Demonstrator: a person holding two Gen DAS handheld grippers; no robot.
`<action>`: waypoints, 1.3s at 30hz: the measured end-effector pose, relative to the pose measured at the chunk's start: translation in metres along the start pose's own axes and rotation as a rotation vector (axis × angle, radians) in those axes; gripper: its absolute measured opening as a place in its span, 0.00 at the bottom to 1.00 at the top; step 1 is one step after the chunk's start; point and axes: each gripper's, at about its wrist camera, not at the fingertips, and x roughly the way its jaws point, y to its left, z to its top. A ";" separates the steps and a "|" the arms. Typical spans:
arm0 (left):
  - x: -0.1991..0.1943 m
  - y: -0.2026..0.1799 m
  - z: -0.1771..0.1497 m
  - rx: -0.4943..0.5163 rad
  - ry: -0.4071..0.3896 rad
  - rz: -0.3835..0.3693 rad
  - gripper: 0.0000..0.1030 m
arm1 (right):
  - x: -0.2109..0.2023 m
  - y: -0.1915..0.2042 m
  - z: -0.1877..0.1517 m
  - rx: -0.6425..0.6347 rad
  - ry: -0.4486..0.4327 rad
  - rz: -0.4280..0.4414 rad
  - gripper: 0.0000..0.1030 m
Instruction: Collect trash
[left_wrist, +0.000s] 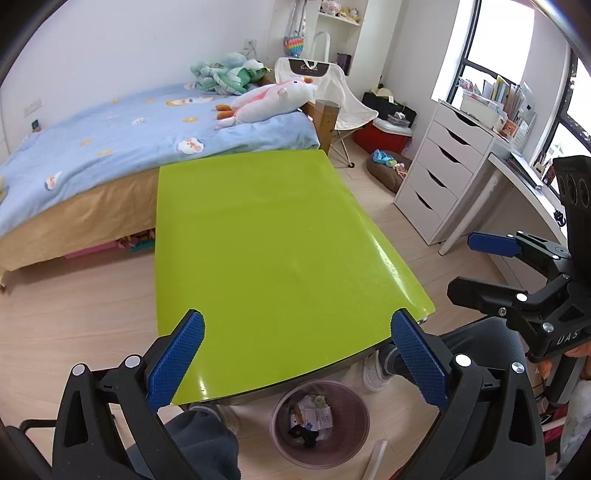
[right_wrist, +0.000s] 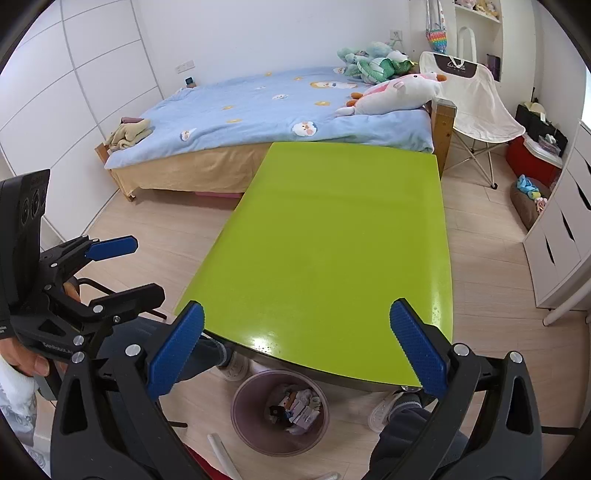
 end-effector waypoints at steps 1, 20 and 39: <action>0.000 0.001 0.000 -0.005 0.001 0.009 0.94 | 0.000 0.000 -0.001 0.000 0.001 0.000 0.96; -0.003 0.006 0.000 -0.029 0.007 0.016 0.94 | 0.007 -0.007 -0.002 0.017 0.023 -0.006 0.96; -0.001 0.002 -0.002 -0.022 0.013 0.005 0.94 | 0.007 -0.006 -0.003 0.016 0.026 -0.008 0.96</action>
